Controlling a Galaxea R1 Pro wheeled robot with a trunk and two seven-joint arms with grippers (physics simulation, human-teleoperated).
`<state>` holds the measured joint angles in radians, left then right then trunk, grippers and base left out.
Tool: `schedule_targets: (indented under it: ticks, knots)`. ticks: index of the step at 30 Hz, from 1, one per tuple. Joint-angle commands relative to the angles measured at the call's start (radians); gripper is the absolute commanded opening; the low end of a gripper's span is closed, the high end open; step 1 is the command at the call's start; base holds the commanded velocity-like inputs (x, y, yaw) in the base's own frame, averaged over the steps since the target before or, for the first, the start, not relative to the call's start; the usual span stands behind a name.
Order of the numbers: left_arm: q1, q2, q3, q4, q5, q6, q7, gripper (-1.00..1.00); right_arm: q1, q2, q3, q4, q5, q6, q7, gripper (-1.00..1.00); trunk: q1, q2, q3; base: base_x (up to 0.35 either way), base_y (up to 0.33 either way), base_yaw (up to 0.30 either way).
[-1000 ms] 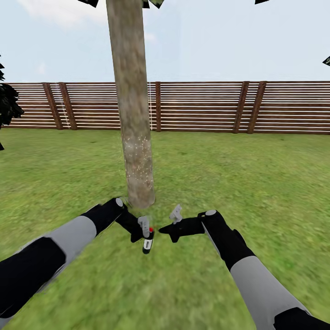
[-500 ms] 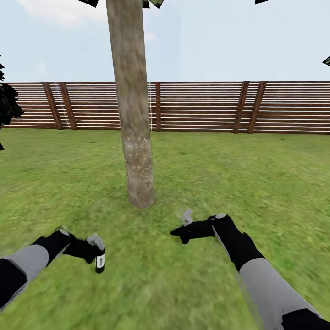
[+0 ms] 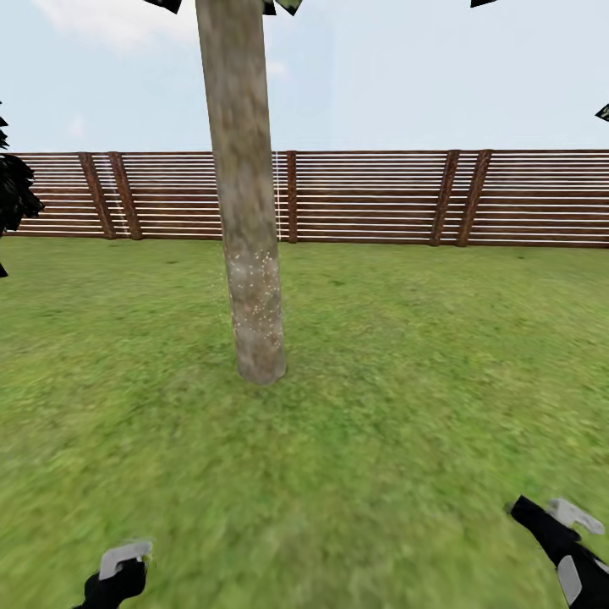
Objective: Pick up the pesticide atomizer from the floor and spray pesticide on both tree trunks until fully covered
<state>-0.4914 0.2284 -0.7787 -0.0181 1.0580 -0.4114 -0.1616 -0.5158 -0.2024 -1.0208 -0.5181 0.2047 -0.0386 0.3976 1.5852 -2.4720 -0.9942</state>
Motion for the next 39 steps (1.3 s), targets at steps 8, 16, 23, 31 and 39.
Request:
schedule_targets:
  ticks: [8, 16, 23, 31, 39]
  knots:
    - [0.020, -0.047, -0.011, 0.000, 0.010, -0.003, 0.075, -1.00, -0.001, 0.011, 0.000, 0.127, 0.029, -0.004, -0.090, -1.00, 0.000, 0.000, -0.001, 0.000, 0.000, 0.000]
    - [0.020, -0.055, -0.011, 0.000, 0.010, -0.003, 0.076, -1.00, -0.001, 0.014, 0.001, 0.142, 0.031, -0.004, -0.089, 1.00, 0.000, 0.000, -0.001, 0.000, 0.000, 0.000]
    - [0.021, -0.055, -0.011, 0.000, 0.010, -0.003, 0.076, -1.00, -0.001, 0.014, 0.000, 0.143, 0.030, -0.004, -0.089, 1.00, 0.000, 0.000, -0.001, 0.000, 0.000, 0.000]
    - [0.021, -0.055, -0.011, 0.000, 0.010, -0.003, 0.076, -1.00, -0.001, 0.015, -0.001, 0.279, 0.024, -0.003, -0.090, 1.00, 0.000, 0.000, -0.001, 0.000, 0.000, 0.000]
    - [0.021, -0.055, -0.011, 0.000, 0.010, -0.003, 0.076, -1.00, -0.001, 0.019, -0.002, 0.380, 0.023, -0.003, -0.091, 1.00, 0.000, 0.000, -0.001, 0.000, 0.000, 0.000]
